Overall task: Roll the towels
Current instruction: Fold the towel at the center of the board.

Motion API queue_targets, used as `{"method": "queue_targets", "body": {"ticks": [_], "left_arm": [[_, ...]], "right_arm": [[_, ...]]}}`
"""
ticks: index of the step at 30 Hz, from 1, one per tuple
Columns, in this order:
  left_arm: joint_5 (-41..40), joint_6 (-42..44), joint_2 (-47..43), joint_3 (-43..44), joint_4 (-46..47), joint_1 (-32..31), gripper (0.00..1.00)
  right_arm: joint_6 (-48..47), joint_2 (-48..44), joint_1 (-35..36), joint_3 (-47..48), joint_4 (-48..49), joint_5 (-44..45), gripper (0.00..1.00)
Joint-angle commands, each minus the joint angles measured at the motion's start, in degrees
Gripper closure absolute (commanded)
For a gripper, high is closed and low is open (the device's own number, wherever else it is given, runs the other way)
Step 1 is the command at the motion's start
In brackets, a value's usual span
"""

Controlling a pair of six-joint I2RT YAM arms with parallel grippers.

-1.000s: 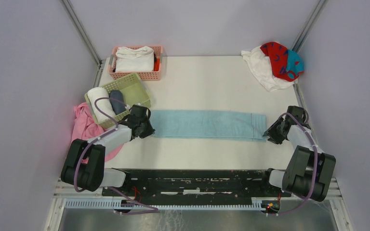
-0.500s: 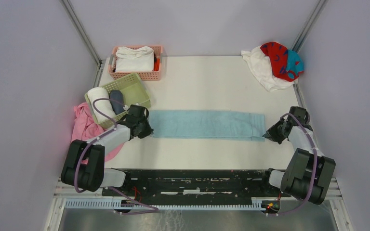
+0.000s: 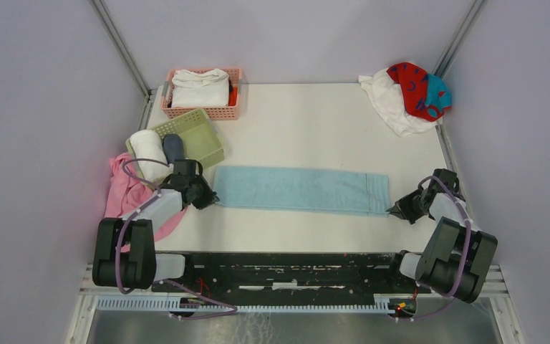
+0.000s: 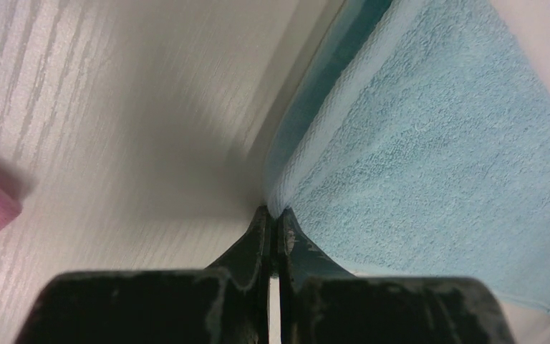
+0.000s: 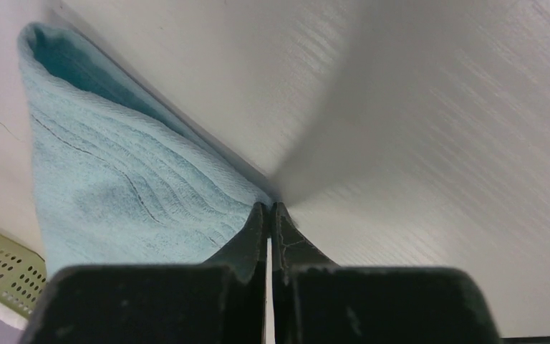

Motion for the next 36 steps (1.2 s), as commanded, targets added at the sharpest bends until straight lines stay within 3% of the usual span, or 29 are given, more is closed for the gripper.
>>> {"method": "queue_targets", "body": {"ticks": [1,9,14,22,29,36], "left_arm": [[0.77,-1.27,-1.24,-0.51,-2.34,0.83,0.97],[-1.21,-0.65,-1.35,0.77,-4.24,1.49,0.97],[-3.6,-1.75,-3.36,0.35,-5.65,2.65,0.97],[-5.02,-2.84,-3.97,-0.44,-5.92,3.57,0.97],[-4.9,-2.76,-3.7,-0.79,-5.8,3.55,0.97],[-4.64,-2.24,-4.12,-0.69,-6.43,3.57,0.94]], "right_arm": [[-1.43,-2.8,-0.65,4.55,-3.93,-1.49,1.0],[0.92,-5.93,-0.7,6.7,-8.93,-8.81,1.0],[0.33,-7.23,-0.74,7.73,-16.09,-4.57,1.0],[-1.1,-6.58,-0.76,0.54,-14.43,-0.92,0.98],[-5.37,-8.19,-0.76,0.69,-16.64,-2.67,0.7],[-8.12,-9.31,-0.62,11.03,-15.24,-4.07,0.49]]}}
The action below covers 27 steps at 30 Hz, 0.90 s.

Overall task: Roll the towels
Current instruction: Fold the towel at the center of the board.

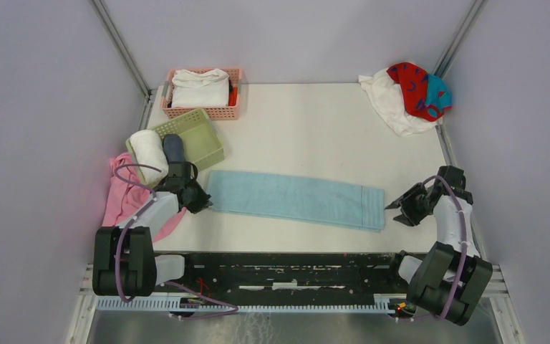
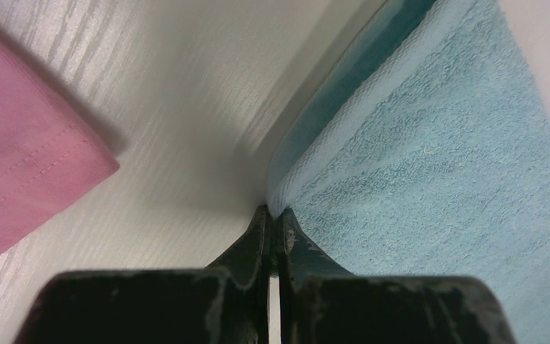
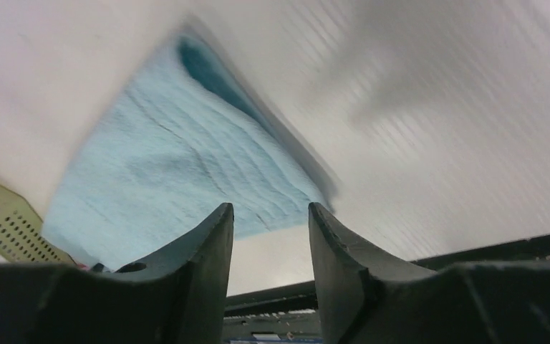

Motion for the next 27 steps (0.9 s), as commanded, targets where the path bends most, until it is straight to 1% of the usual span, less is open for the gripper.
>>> {"method": "queue_targets", "body": {"ticks": [1,4,8,12,19,27], "left_arm": [[-1.52,-1.11,-0.88,-0.18,-0.46,0.36,0.93],[-1.22,-1.0,-0.79,-0.16,-0.36,0.36,0.93],[-0.66,-0.77,-0.92,-0.18,-0.25,0.36,0.93],[-0.6,-0.77,-1.39,-0.28,-0.04,0.37,0.93],[-0.41,-0.78,-1.07,-0.38,0.11,0.36,0.94],[-0.7,-0.69,-0.98,-0.22,-0.15,0.35,0.95]], "right_arm": [[-1.45,0.28,-0.22,7.32,4.61,-2.54,0.48],[1.66,2.37,-0.08,6.51,12.92,-3.09,0.46],[2.52,7.78,0.7,6.36,21.77,-1.82,0.45],[4.7,14.35,1.38,6.35,30.33,-5.9,0.44],[6.76,23.44,3.2,6.4,35.98,-11.11,0.46],[8.08,26.5,3.67,6.1,35.75,-13.81,0.49]]}}
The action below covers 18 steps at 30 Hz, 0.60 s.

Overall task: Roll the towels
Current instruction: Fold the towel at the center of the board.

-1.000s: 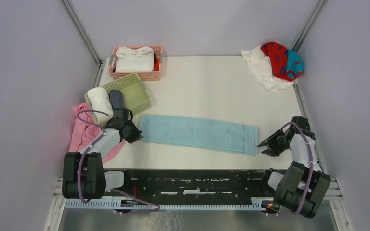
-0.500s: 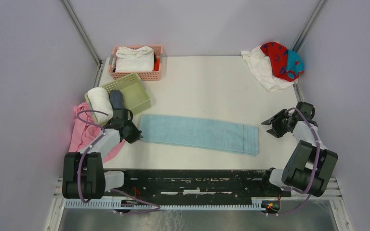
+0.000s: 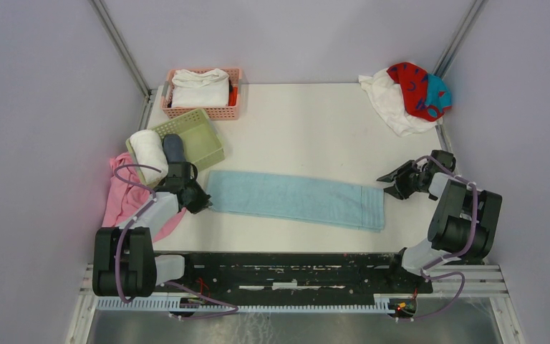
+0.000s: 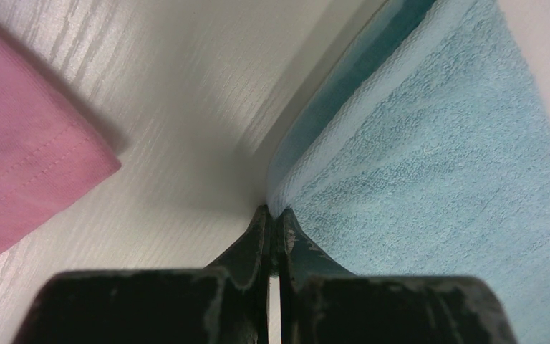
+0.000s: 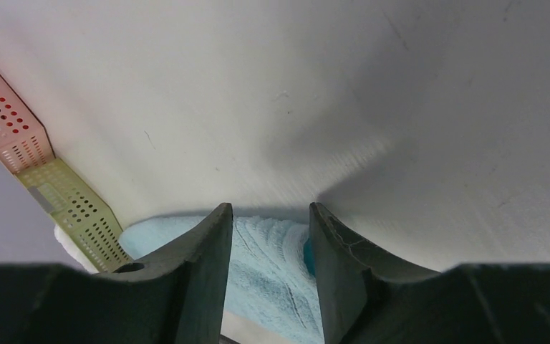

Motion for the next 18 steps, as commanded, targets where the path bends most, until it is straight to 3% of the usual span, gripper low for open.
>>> {"method": "queue_targets", "body": {"ticks": [1,18], "left_arm": [[-0.74,-0.68,-0.73,-0.03,-0.23,0.31,0.95],[-0.58,-0.59,-1.08,0.0,-0.43,0.27,0.96]], "right_arm": [[1.59,0.58,0.13,0.55,1.56,-3.18,0.49],[-2.49,-0.65,0.11,0.75,-9.94,-1.9,0.51]]}}
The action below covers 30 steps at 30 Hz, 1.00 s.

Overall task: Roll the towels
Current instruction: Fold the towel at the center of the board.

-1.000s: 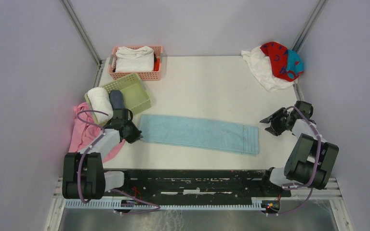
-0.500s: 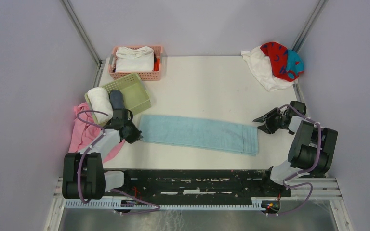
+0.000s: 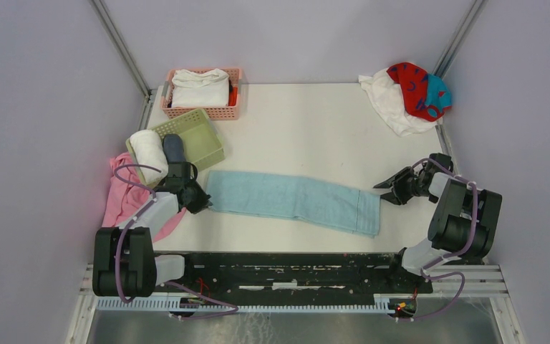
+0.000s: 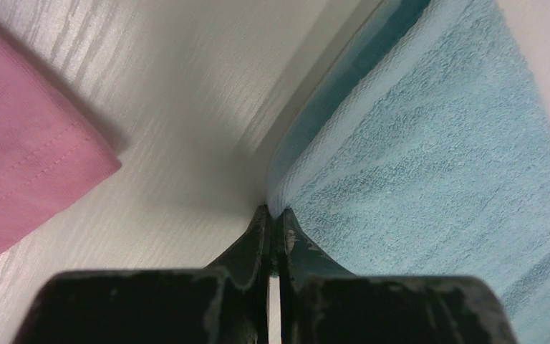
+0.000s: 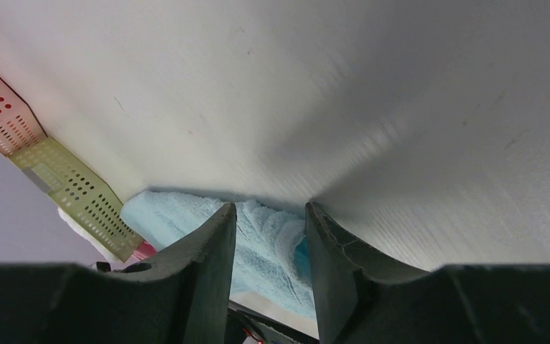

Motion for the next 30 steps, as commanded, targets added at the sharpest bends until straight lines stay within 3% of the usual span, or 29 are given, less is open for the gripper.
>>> {"method": "queue_targets", "body": {"ticks": [1,4,11,21,25,30], "left_arm": [[-0.55,-0.59,-1.14,0.07,-0.41,0.21,0.96],[-0.59,-0.5,-1.12,0.13,-0.45,0.27,0.96],[-0.17,-0.51,-0.92,0.15,-0.23,0.27,0.97],[0.07,-0.41,-0.97,0.1,-0.23,0.27,0.97],[-0.19,-0.11,-0.59,0.58,-0.61,0.26,0.97],[-0.8,0.77,0.6,1.91,-1.45,0.32,0.97]], "right_arm": [[-3.62,-2.55,0.1,1.1,-5.38,2.47,0.51],[-5.73,-5.71,0.11,1.75,-8.62,5.66,0.5],[-6.18,-6.08,0.11,0.48,-9.66,3.65,0.48],[-1.26,-0.84,0.11,-1.4,-0.87,-2.28,0.51],[-0.14,1.58,0.11,-0.9,1.47,-2.74,0.59],[3.28,3.6,0.02,1.33,3.8,3.02,0.79]]}}
